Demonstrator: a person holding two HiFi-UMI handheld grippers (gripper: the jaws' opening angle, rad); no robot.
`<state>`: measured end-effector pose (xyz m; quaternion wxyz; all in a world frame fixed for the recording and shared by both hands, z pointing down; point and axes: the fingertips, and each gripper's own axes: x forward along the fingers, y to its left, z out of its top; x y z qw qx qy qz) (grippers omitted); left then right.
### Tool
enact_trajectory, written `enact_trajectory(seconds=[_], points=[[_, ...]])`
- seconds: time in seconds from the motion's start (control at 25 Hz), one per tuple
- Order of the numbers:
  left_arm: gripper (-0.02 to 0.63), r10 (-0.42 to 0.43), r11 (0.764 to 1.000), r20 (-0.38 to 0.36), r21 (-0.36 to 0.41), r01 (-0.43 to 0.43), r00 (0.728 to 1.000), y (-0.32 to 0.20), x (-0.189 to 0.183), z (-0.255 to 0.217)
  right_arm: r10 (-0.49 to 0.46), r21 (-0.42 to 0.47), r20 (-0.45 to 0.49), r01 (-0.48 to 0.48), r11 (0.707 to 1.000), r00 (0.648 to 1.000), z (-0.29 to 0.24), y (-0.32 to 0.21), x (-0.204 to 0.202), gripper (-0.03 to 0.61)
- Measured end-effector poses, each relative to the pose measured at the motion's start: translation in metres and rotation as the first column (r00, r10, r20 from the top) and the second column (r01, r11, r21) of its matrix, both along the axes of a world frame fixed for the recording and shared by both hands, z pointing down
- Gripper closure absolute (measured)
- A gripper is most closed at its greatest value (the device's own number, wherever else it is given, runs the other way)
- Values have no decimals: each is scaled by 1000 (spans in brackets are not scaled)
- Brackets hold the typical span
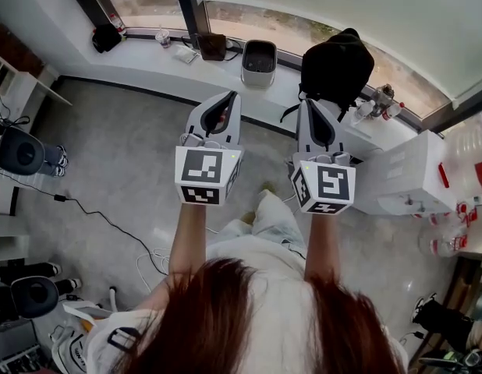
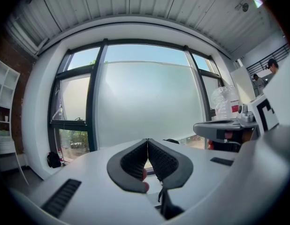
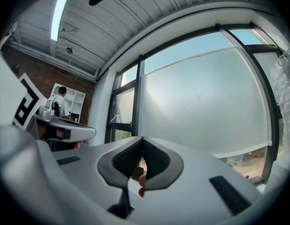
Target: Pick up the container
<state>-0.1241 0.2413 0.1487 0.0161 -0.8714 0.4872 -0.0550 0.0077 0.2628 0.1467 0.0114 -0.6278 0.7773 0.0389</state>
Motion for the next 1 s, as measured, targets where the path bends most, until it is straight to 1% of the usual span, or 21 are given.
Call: enact_trajectory(seconds=[0.2, 0.36, 0.48, 0.72, 1.0], points=[[597, 10, 1000, 18, -2, -10, 1000, -15, 1, 4, -5, -11, -3, 5, 1000, 1000, 4, -17, -2, 554], [597, 37, 999, 51, 9, -37, 998, -28, 10, 10, 1, -21, -44, -2, 1000, 999, 10, -34, 3, 554], [597, 44, 999, 52, 11, -45, 998, -45, 20, 16, 7, -30, -49, -8, 1000, 999, 15, -52, 10, 554], [597, 41, 999, 47, -10, -41, 998, -97, 39, 27, -6, -50, -35, 4, 999, 999, 29, -104, 27, 554], [597, 14, 1000, 46, -15, -13, 999, -169, 55, 37, -18, -80, -27, 16, 997, 999, 44, -173, 45, 554]])
